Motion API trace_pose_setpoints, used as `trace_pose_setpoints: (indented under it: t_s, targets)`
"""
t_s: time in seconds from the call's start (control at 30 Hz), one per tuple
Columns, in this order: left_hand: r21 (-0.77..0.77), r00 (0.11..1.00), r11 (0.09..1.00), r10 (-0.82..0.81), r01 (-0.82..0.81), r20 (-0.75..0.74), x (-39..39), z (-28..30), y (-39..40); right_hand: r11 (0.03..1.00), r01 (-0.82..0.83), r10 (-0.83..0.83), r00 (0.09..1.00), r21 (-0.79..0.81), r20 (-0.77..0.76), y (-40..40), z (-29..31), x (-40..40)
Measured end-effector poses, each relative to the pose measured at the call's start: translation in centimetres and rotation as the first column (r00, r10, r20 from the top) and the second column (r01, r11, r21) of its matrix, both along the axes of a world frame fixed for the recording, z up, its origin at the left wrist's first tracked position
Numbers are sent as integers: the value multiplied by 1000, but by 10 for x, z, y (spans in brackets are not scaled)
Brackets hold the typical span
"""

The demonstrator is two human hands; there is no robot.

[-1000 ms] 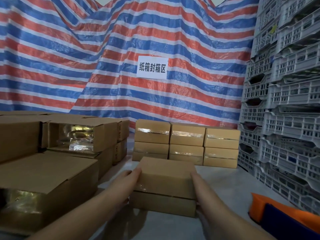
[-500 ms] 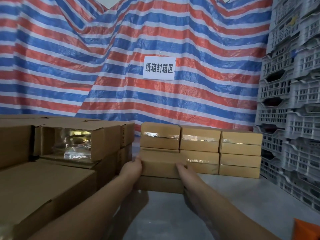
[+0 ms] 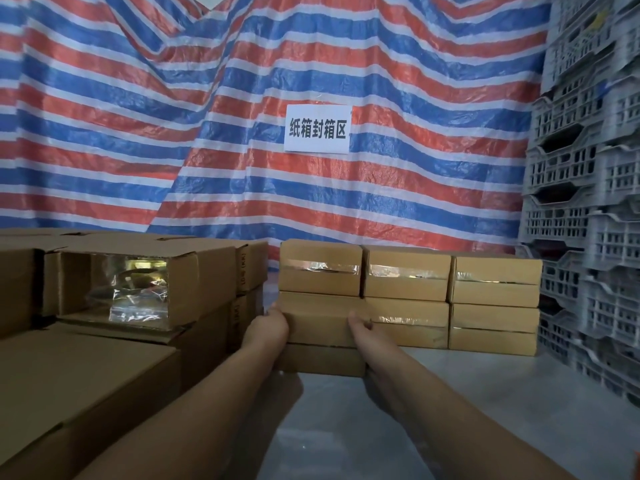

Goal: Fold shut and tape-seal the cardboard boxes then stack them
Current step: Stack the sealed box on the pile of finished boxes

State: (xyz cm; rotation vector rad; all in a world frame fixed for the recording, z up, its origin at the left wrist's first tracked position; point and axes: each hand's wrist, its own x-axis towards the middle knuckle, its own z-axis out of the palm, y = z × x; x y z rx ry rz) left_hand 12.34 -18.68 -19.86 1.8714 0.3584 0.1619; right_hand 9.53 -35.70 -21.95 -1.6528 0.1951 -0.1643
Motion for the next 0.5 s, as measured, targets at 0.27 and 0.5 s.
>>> trace_pose_setpoints:
  t_s: [0.27, 0.5]
  targets:
    - [5, 989, 999, 48, -49, 142, -47, 11, 3, 976, 62, -83, 992, -208, -92, 4, 18, -36]
    - [101, 887, 982, -188, 160, 421, -161, 45, 23, 928, 215, -156, 966, -303, 206, 12, 54, -145]
